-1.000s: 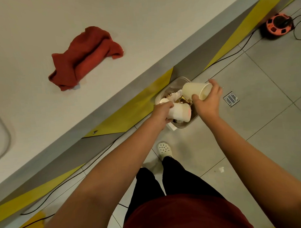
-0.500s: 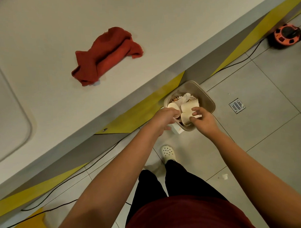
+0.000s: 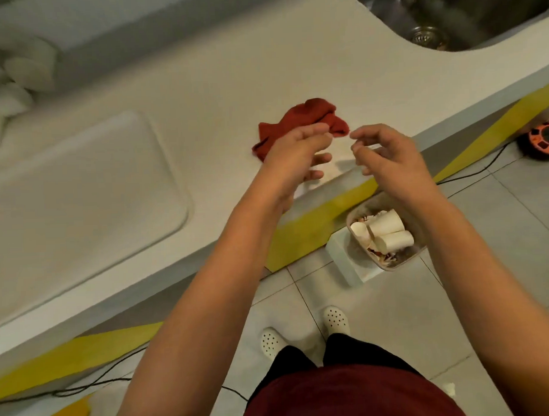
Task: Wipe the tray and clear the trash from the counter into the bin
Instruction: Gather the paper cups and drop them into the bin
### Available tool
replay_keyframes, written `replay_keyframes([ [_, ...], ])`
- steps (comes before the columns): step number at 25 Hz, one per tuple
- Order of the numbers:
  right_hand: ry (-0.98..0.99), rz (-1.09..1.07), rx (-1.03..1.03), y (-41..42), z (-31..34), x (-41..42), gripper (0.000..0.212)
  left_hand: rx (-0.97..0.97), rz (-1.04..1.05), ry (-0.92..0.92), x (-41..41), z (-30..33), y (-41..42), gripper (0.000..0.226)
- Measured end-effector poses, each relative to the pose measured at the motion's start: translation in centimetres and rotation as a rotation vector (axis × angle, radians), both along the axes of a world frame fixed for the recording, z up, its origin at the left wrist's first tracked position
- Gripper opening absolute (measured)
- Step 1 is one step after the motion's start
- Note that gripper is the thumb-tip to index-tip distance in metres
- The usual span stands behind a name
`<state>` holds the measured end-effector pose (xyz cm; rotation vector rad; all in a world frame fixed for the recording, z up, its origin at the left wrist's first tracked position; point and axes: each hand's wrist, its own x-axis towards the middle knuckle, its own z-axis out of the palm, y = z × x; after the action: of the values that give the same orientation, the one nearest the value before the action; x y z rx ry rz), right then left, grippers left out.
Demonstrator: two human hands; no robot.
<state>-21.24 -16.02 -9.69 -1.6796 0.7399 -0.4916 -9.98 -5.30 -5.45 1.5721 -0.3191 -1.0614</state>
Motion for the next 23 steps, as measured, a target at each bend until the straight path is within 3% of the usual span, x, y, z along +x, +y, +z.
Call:
replay_keyframes([
  [14,0.063,0.495,-0.101,19.3,4.8,16.9,0.014,-0.023,0.5,-0.182,11.3,5.7,23.0,0.013],
  [23,0.122,0.653,-0.172,23.3,4.2,25.2,0.015,0.005,0.705,-0.208,18.1,5.8,29.5,0.014],
])
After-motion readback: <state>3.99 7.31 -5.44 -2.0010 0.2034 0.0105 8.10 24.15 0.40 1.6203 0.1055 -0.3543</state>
